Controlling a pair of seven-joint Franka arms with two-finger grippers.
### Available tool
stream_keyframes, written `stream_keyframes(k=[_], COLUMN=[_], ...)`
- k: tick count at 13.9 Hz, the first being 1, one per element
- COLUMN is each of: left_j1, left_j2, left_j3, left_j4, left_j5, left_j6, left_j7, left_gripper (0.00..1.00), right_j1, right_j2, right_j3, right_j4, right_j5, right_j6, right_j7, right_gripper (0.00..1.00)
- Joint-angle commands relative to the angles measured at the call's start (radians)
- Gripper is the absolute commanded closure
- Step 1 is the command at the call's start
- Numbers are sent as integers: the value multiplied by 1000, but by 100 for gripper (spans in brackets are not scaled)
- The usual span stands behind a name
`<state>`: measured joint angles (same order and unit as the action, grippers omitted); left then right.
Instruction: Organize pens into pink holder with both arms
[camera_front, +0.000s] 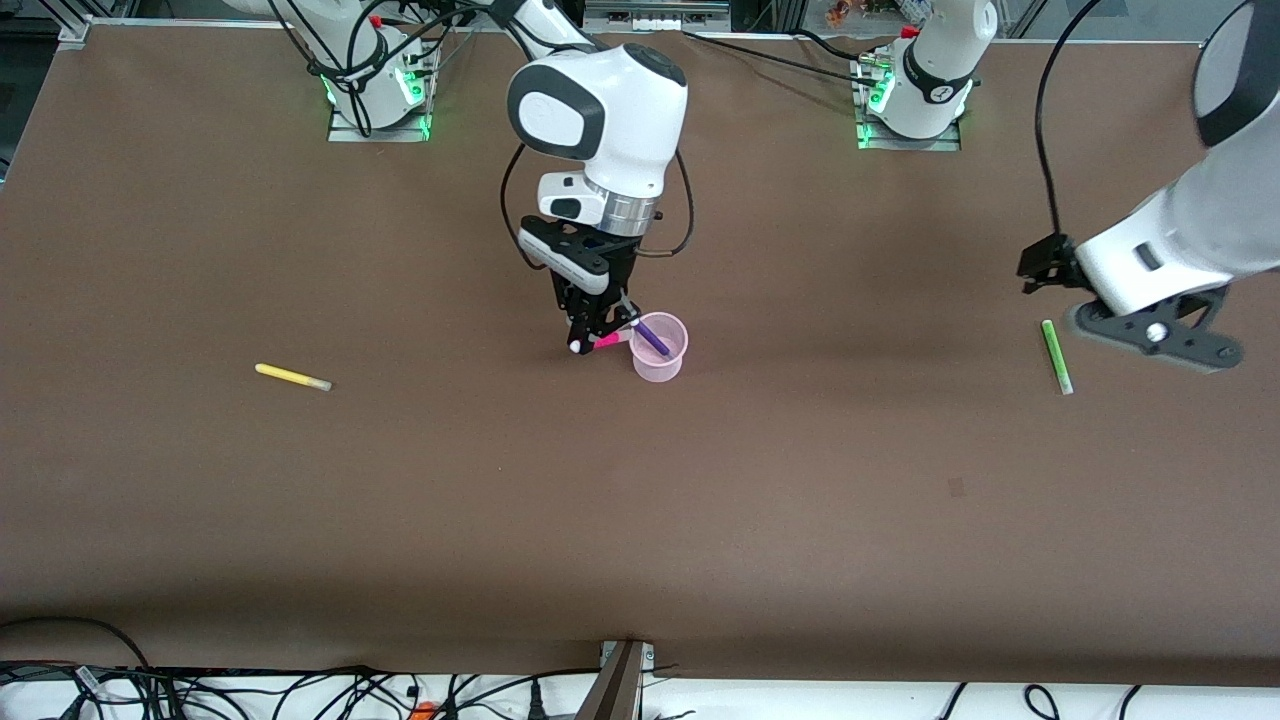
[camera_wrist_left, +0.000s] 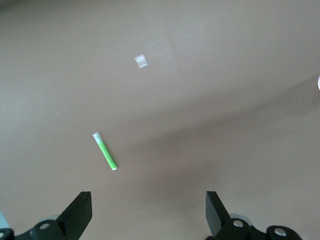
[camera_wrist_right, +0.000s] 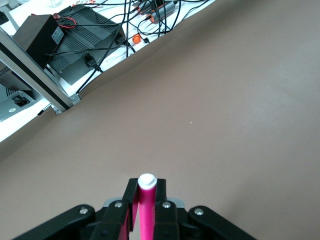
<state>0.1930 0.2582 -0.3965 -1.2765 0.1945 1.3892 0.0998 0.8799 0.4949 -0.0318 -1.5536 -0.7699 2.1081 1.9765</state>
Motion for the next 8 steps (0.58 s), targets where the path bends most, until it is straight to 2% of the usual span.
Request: stream_keyframes(k=[1, 2, 3, 5, 8], left_j1=[-203, -233, -251, -277, -261], left_j2=[-155, -210, -262, -359, -340], left_j3=[311, 388, 421, 436, 436], left_j4=[-111, -171, -241, -392, -402], left_j5=[-162, -203, -207, -192, -179], left_j6=[97, 161, 215, 290, 306], left_j7=[-15, -17, -15, -19, -19], left_gripper=[0, 0, 0, 0, 0], right_j1=[54, 60, 60, 71, 120], right_j2=[60, 76, 89, 108, 136], right_j3=[-23, -23, -23, -25, -66], right_j4=[64, 84, 107, 128, 138], right_j5=[-66, -80, -80, -88, -140], right_j6=[-55, -74, -83, -89, -92], right_j7=[61, 61, 61, 64, 157], right_gripper=[100, 100, 100, 100, 100])
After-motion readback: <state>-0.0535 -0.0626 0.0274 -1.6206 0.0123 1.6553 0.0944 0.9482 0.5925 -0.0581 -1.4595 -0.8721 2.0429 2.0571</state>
